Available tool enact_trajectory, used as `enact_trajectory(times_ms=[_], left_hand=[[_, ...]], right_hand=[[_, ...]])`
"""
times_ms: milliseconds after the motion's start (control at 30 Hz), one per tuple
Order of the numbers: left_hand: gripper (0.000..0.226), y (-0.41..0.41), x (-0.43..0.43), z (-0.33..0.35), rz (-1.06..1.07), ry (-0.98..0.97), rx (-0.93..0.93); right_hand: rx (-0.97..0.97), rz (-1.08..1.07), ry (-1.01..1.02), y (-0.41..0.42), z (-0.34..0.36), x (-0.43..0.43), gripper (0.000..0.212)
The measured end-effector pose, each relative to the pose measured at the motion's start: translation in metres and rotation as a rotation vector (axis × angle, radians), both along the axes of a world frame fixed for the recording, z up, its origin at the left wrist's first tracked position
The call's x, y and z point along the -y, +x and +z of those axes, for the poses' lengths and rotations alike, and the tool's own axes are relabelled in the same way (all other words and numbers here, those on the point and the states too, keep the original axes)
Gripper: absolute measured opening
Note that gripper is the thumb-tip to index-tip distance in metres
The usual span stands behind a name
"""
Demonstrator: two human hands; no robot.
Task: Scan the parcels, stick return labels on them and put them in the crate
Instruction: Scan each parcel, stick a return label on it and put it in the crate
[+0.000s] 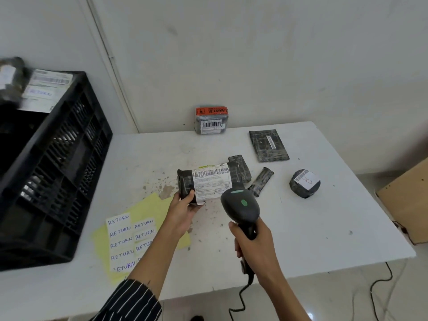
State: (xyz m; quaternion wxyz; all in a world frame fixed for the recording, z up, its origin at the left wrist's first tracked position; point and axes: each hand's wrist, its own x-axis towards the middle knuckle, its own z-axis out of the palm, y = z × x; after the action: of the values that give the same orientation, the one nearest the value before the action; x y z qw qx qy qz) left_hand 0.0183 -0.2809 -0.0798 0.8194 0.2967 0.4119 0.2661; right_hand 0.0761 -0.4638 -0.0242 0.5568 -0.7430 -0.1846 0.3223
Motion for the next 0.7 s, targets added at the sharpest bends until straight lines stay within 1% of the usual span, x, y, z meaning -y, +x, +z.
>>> enact_trajectory(times_ms=[100,200,400,700], left_hand=[[0.040,0.004,-0.002,-0.002,0.005,0.028,-0.017],[0.040,0.007,-0.002,-0.001,0.004,0.047,-0.028],[0.038,0.008,-0.003,-0.004,-0.007,0.074,-0.041],[0.042,0.008,-0.004,-0.007,0.000,0.074,-0.039]], right_hand=[[0.000,0.032,0.032,-0.006,0.008,-0.003,0.012],[0.001,0.045,0.053,-0.008,0.014,-0.005,0.013],[0.025,0.061,0.051,-0.005,0.019,-0.008,0.012],[0.041,0.082,0.033,-0.003,0.017,-0.008,0.011]])
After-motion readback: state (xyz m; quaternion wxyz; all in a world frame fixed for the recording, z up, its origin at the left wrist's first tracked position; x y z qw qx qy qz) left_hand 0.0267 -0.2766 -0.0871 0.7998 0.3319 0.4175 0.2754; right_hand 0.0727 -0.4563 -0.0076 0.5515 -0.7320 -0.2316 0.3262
